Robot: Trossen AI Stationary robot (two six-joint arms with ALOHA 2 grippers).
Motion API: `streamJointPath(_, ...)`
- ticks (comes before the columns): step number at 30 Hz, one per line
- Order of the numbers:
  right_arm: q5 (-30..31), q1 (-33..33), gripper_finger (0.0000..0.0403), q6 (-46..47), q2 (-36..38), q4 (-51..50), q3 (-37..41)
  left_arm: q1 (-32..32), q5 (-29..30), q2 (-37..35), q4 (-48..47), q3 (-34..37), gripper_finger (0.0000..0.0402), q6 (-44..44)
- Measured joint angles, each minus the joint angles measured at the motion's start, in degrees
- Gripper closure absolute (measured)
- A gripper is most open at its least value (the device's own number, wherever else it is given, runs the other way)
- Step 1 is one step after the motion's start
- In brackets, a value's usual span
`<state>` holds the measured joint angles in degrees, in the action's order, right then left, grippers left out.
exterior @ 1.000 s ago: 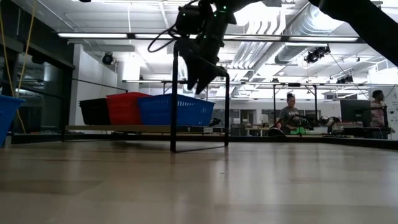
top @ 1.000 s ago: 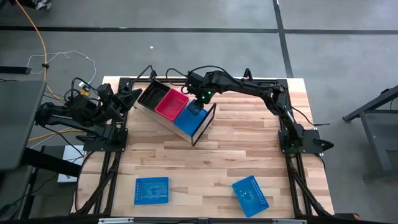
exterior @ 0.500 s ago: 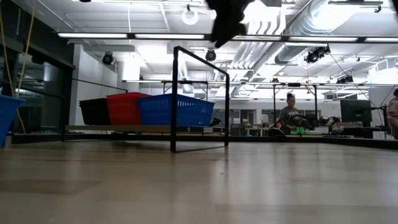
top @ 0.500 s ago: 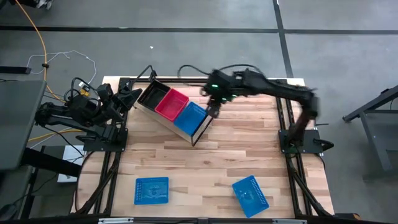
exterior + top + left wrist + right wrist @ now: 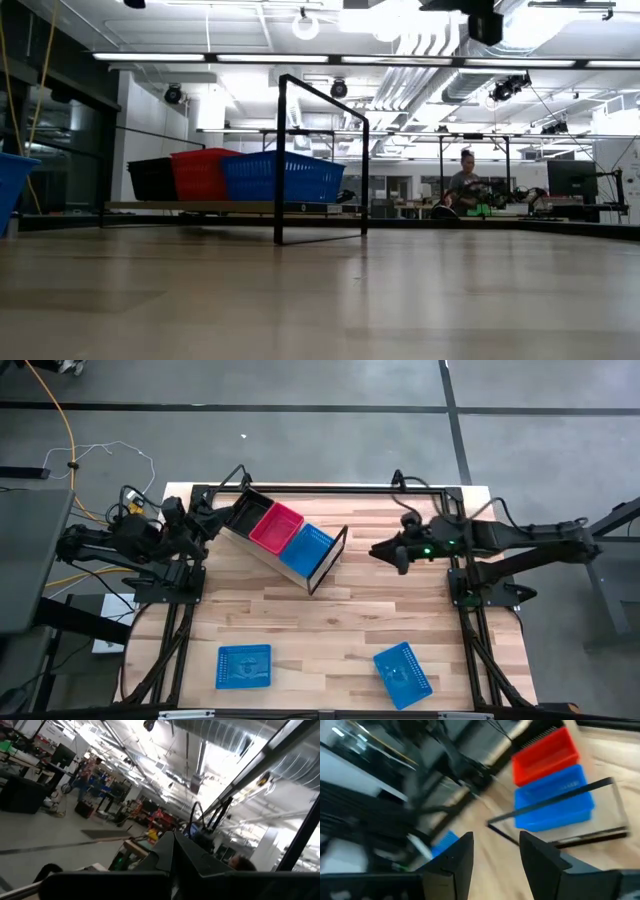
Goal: Stack baskets on shelf by color
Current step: Stack the right blue bin into the blue bin on the shelf
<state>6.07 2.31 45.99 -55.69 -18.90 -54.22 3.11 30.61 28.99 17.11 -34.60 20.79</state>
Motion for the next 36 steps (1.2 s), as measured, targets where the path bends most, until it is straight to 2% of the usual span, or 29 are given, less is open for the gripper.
streamJointPath(3, 0.0, 1.0, 0.0258, 3.0, 2.6, 3.6, 2.6, 0.0, 0.0, 0.1, -1.5, 0.0, 0.0402, 0.0)
streamJointPath(6, -1.4, 1.3, 0.0258, 4.4, 2.6, 2.6, 1.8, 0.0, 0.0, 0.7, -1.7, 0.0, 0.0401, 0.1)
streamJointPath(8, -5.5, 1.2, 0.0258, 6.1, 1.7, 2.1, 0.3, 0.0, 0.0, 0.8, -1.7, 0.0, 0.0401, 0.1)
streamJointPath(11, -14.9, 2.5, 0.0258, 11.2, -0.4, -1.1, -2.7, 0.0, 0.0, 0.8, -2.0, 0.0, 0.0402, 0.0)
streamJointPath(13, -19.6, 5.2, 0.0258, 16.5, -2.2, -5.9, -4.7, 0.0, 0.0, 0.8, -2.5, 0.0, 0.0401, 0.0)
streamJointPath(15, -21.2, 9.2, 0.0258, 22.4, -3.7, -12.3, -5.9, 0.0, 0.0, 0.8, -3.3, 0.0, 0.0402, 0.0)
streamJointPath(20, -19.3, 23.1, 0.0258, 39.5, -6.6, -24.8, -5.7, 0.0, 0.0, 0.8, -6.4, 0.0, 0.0401, 0.0)
streamJointPath(25, -16.1, 36.9, 0.0258, 62.8, -11.3, -31.5, -5.6, 0.0, 0.0, 0.8, -9.6, 0.0, 0.0401, 0.0)
streamJointPath(30, -16.0, 46.6, 0.0258, 83.8, -17.7, -29.0, -5.6, 0.0, 0.0, 0.8, -10.5, 0.0, 0.0401, 0.1)
streamJointPath(36, -20.2, 51.0, 0.0258, 88.3, -26.4, -18.6, -5.6, 0.0, 0.0, 0.8, -10.4, 0.0, 0.0401, 0.1)
